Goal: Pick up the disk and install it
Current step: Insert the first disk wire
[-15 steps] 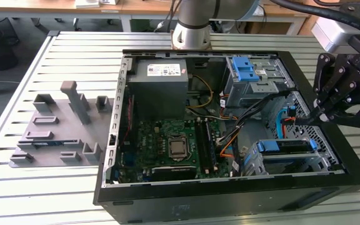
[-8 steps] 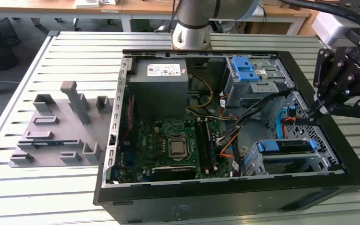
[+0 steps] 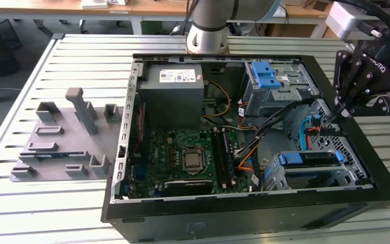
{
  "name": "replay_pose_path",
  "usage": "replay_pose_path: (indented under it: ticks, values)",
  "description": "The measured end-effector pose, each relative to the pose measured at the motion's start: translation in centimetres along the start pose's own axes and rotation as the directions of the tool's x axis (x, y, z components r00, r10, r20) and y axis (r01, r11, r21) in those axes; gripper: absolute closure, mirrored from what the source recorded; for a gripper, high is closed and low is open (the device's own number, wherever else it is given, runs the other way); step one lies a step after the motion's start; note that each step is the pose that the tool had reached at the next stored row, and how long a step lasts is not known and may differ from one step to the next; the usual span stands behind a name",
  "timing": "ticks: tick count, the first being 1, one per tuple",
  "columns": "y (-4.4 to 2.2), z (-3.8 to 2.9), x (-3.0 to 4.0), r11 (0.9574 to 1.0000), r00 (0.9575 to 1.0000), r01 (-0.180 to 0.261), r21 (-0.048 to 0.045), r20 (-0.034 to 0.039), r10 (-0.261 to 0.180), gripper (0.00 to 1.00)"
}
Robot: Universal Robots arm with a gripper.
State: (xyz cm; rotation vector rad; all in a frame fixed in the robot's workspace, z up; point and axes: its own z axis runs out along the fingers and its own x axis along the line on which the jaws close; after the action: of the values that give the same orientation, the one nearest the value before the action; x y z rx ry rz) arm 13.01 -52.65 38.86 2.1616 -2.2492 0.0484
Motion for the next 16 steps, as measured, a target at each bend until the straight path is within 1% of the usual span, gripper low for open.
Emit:
replay_pose_path:
  ticks: [1,2,6,14,16]
  values:
    - [0.00,0.08,-0.06,1.0000,1.0000,0.000,0.0005,-0.0086,0.000,0.89]
    - [0.00,0.26,-0.08,1.0000,0.9999,0.000,0.0006,-0.0115,0.000,0.89]
    - [-0.05,0.95,-0.12,1.0000,0.9999,0.000,0.0007,-0.0117,0.000,0.89]
    - [-0.06,0.99,-0.12,1.0000,0.9999,0.000,0.0007,-0.0120,0.000,0.89]
    - [-0.06,1.06,-0.14,1.0000,0.9999,0.000,0.0027,-0.0131,0.000,0.89]
